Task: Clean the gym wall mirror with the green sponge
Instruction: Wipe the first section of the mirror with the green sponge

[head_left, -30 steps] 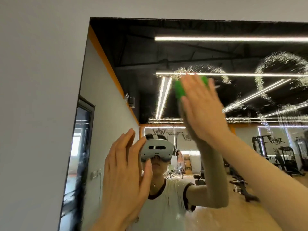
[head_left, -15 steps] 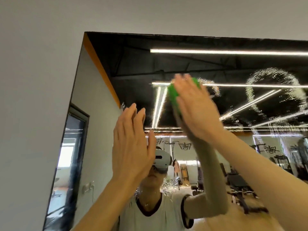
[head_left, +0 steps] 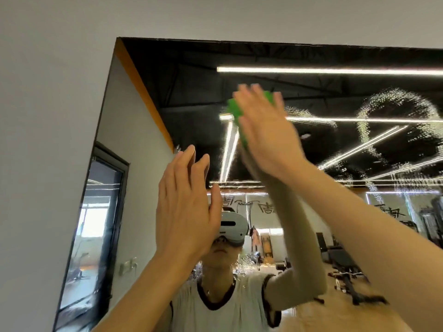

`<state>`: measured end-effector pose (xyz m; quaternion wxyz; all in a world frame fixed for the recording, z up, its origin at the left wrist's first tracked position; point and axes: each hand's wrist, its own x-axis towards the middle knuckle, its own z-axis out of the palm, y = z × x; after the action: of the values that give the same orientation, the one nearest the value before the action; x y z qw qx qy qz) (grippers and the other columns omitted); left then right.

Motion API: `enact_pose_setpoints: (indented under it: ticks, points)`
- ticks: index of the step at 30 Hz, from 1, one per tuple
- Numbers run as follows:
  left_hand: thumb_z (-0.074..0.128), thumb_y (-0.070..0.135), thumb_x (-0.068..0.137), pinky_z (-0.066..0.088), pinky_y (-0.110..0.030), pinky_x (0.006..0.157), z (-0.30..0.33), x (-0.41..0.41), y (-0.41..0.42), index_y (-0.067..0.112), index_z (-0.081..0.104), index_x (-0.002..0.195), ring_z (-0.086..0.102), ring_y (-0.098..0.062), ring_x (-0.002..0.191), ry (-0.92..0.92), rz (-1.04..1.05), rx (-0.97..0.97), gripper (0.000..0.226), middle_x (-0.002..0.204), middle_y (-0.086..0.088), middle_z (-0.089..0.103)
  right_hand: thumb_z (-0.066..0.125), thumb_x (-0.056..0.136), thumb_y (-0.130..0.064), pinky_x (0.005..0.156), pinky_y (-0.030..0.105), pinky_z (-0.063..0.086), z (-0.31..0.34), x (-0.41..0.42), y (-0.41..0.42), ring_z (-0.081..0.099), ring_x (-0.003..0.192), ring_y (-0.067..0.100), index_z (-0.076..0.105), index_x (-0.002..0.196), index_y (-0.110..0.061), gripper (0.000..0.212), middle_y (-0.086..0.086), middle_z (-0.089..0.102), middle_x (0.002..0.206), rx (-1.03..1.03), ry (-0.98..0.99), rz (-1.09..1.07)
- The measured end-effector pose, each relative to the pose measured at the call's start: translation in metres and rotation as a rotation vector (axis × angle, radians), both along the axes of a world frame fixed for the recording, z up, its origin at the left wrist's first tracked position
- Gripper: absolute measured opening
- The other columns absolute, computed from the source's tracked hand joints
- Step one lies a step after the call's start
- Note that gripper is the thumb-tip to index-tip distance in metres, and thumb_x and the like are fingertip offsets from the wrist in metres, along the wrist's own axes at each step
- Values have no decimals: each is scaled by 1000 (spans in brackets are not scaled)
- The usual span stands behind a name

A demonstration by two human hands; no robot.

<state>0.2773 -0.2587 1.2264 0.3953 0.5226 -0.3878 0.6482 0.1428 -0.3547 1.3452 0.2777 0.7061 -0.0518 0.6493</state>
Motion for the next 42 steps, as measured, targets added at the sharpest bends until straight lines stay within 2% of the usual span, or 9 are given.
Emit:
enact_pose_setpoints:
  ticks: [3, 6, 12, 20, 23, 28, 30, 36, 42]
  points:
    - [38, 37, 99, 31, -46, 114, 0, 3, -3, 17, 40, 138, 30, -28, 141, -13, -15, -14, 44, 152, -13, 39, 26, 108, -21, 124, 45, -1, -9, -48, -55, 17, 154, 29, 30, 156, -7, 50, 13, 26, 164, 257, -281, 8]
    - [37, 38, 98, 31, -45, 114, 0, 2, -2, 18, 40, 138, 30, -27, 141, 1, -20, -16, 45, 152, -13, 39, 27, 109, -21, 125, 49, 1, -12, -43, -49, 12, 155, 29, 26, 157, -6, 50, 13, 22, 166, 415, -367, -48]
    - [37, 36, 99, 25, -40, 117, -3, -2, 2, 13, 44, 141, 34, -28, 142, 17, -5, 5, 48, 153, -13, 39, 23, 110, -29, 125, 41, -5, -18, 17, 12, 4, 156, 21, 17, 160, -15, 52, 5, 13, 168, -25, 77, -75]
    - [37, 40, 99, 26, -39, 114, -1, -1, 1, 13, 46, 140, 38, -33, 140, 31, -36, 9, 50, 152, -13, 40, 24, 108, -26, 126, 49, 2, -26, -87, -107, 10, 155, 27, 21, 159, -7, 54, 11, 18, 167, 408, -373, -49]
    - [36, 40, 99, 31, -44, 111, 1, -1, 0, 11, 47, 138, 41, -37, 136, 21, -38, -13, 50, 150, -17, 43, 21, 105, -33, 125, 48, 2, -43, -65, -83, 11, 154, 26, 24, 158, -9, 58, 11, 21, 166, 263, -235, 2]
    - [38, 38, 99, 31, -43, 111, 1, -6, 0, 8, 50, 137, 39, -35, 136, 33, -18, -16, 51, 149, -19, 44, 19, 110, -34, 123, 48, 13, -152, -61, -73, 23, 152, 26, 32, 155, -10, 53, 10, 31, 162, -199, 199, -119]
    - [37, 37, 99, 32, -44, 112, -1, -7, 1, 7, 50, 137, 39, -35, 137, 35, -9, -5, 50, 149, -18, 43, 16, 110, -35, 124, 46, 9, -140, -70, -79, 21, 153, 25, 31, 156, -11, 54, 8, 29, 163, -251, 313, -127]
    - [37, 39, 99, 27, -39, 112, 0, -5, 2, 9, 50, 139, 39, -34, 138, 33, 5, -6, 51, 151, -17, 43, 21, 106, -32, 123, 38, -8, -18, -51, -64, 13, 155, 24, 29, 157, -12, 55, 7, 26, 165, 17, 41, -20]
    - [38, 37, 98, 32, -42, 112, -1, -7, 4, 7, 52, 138, 39, -33, 138, 34, -21, -1, 52, 151, -17, 44, 32, 106, -32, 126, 45, 4, -152, -55, -71, 14, 155, 23, 27, 158, -17, 55, 5, 22, 166, -397, 382, -168]
